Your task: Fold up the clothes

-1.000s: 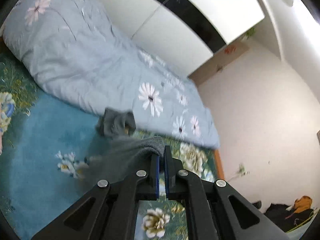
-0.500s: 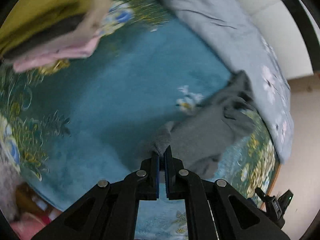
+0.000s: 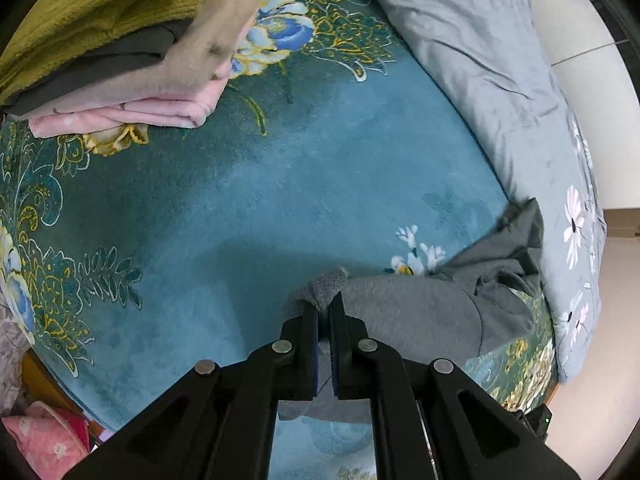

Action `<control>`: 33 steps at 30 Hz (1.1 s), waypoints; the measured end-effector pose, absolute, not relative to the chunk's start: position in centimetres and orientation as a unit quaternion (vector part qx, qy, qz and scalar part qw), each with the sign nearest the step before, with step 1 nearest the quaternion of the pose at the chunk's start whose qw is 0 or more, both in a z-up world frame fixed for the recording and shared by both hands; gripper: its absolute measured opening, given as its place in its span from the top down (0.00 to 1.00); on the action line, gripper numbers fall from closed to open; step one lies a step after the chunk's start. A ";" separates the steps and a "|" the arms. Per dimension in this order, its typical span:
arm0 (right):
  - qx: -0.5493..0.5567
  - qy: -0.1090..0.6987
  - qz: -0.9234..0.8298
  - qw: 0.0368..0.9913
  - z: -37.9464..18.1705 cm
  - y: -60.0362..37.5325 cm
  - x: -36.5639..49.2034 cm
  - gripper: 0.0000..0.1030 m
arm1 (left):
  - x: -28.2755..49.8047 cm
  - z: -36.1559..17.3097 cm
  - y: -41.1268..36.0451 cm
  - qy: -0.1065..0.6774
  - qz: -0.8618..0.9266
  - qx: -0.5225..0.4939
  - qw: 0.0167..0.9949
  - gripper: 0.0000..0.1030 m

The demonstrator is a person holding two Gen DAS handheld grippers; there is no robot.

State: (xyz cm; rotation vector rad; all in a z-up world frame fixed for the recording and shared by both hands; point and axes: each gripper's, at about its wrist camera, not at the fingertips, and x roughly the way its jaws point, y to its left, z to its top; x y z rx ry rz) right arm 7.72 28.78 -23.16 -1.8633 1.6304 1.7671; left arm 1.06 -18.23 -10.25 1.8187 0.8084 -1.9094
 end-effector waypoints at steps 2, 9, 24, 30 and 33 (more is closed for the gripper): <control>-0.612 0.552 0.564 0.047 -24.5 27.7 6.8 0.41 | 1.0 -10.8 -18.6 0.291 -0.675 0.649 0.196 0.96; -0.585 0.622 0.512 0.099 -27.8 26.5 6.8 0.70 | 0.9 -11.5 -19.5 0.297 -0.665 0.653 0.208 0.96; -0.482 0.593 0.632 0.126 -17.9 37.4 14.0 0.89 | -0.3 -11.7 -12.0 0.313 -0.652 0.684 0.101 0.70; -0.433 0.586 0.649 0.219 -13.9 47.0 21.0 0.91 | 0.3 -11.3 -9.3 0.318 -0.652 0.685 0.065 0.55; -0.405 0.569 0.664 0.268 -11.2 51.9 24.1 1.00 | 1.4 -11.6 -10.0 0.318 -0.647 0.688 0.080 0.54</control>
